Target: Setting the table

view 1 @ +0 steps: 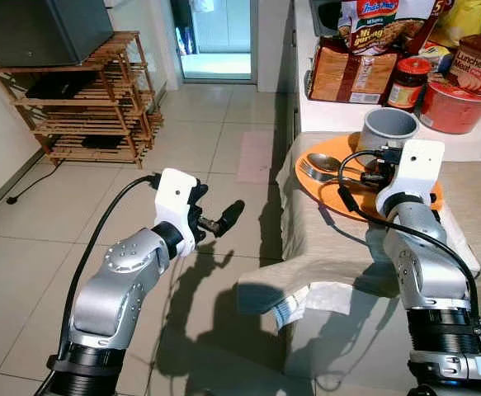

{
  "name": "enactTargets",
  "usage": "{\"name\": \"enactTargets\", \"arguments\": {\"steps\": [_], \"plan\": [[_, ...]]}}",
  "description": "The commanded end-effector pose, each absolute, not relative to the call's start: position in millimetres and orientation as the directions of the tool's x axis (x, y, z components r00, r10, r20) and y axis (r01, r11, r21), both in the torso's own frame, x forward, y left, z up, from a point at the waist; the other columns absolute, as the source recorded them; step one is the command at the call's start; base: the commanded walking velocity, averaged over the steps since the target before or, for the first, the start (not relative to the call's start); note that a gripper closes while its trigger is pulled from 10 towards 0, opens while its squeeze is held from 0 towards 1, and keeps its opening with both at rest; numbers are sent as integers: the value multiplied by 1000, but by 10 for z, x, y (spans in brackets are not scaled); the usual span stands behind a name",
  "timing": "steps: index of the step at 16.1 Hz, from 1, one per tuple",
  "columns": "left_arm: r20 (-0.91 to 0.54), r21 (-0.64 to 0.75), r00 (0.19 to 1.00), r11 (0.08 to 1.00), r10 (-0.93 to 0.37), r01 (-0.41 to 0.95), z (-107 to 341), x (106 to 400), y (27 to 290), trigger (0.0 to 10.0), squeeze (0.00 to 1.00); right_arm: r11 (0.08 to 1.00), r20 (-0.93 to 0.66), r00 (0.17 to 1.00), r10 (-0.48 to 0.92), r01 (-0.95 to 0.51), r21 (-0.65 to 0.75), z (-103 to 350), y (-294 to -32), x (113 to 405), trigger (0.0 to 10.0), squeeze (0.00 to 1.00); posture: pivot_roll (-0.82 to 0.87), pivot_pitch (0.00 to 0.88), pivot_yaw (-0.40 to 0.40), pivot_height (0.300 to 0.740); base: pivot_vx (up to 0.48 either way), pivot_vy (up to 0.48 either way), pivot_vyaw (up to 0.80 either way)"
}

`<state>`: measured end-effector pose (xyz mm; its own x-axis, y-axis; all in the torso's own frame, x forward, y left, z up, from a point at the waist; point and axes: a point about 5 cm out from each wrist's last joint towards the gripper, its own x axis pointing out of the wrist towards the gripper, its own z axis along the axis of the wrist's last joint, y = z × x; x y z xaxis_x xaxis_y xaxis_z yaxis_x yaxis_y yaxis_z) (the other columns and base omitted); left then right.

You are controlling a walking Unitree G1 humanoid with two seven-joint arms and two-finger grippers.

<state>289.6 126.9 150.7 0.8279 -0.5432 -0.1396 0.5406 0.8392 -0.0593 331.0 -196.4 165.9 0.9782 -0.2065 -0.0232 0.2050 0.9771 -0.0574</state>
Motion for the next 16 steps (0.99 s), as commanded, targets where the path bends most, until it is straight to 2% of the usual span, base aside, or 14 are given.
{"name": "enactTargets", "arguments": {"steps": [1, 8, 11, 13, 16], "plan": [[-136, -37, 833, 843, -537, 537, 1531, 2915, 1281, 10000, 0, 976, 0, 978, -206, 206, -64, 1686, -1958, 3295, 0, 0, 110, 0, 62, 740, 0, 0, 0], [-121, -38, 834, 842, -539, 538, 1539, 2951, 1235, 10000, 0, 974, 119, 976, -181, 194, -118, 1904, -1944, 3349, 0, 0, 99, 0, 52, 740, 0, 0, 0], [-109, -35, 836, 843, -537, 537, 1535, 2976, 1200, 10000, 0, 971, 256, 956, -141, 184, -151, 2160, -1909, 3392, 0, 0, 92, 0, 45, 740, 0, 0, 0], [-94, -31, 843, 848, -529, 529, 1533, 3007, 1174, 10000, 0, 968, 407, 908, -105, 187, -168, 2449, -1884, 3382, 0, 0, 88, 0, 40, 740, 0, 0, 0], [-91, -17, 846, 851, -525, 526, 1493, 3028, 1170, 10000, 0, 964, 501, 863, -66, 185, -192, 2578, -1848, 3328, 0, 0, 82, 0, 36, 740, 0, 0, 0]]}}
